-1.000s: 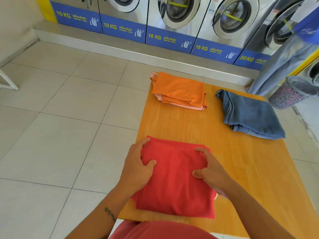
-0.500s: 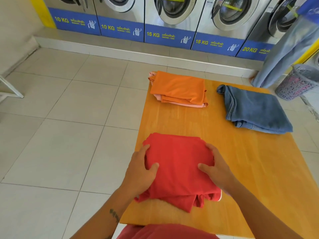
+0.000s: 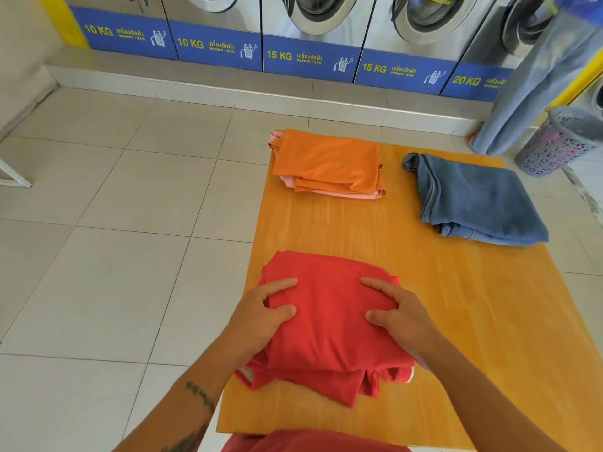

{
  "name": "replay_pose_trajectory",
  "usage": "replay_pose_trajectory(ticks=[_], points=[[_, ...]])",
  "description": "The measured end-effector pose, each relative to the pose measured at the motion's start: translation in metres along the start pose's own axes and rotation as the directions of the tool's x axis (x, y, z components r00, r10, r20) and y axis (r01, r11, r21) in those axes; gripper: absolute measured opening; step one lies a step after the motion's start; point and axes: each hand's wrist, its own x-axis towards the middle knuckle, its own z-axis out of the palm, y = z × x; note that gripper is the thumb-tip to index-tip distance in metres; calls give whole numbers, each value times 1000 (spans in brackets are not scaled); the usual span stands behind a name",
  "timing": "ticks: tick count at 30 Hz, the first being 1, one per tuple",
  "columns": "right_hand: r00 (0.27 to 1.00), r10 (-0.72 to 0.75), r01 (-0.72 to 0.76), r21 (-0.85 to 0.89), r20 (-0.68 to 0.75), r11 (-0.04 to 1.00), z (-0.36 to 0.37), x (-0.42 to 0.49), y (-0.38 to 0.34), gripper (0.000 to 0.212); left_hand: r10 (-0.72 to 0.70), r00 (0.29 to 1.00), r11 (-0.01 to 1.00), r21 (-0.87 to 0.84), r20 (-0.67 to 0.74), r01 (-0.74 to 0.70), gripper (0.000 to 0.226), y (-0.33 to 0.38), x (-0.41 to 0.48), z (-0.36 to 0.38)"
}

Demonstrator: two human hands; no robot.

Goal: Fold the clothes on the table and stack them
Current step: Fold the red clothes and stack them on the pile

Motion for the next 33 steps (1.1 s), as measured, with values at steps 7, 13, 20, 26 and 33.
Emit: replay_pose_trajectory(ticks=[7,13,20,26,33], points=[[996,-79,83,152,-36,985,-30,11,-37,56,86,994,982,-163,-64,-96,43,35,15,-14],[990,-122,136,216,-78,967,-49,55,-75,56,138,982,980,-127,-127,-154,41,83,67,-16],[977,-194,208,208,-84,956,-90,145,-145,51,251,949,963,-46,-191,-264,39,169,151,-22],[938,-295,332,235,-180,913,-112,244,-207,54,388,873,916,20,-295,-400,41,230,237,-34],[990,-140,135,-161,-21,978,-73,310,-140,66,172,939,942,329,-296,-69,42,142,311,-25]])
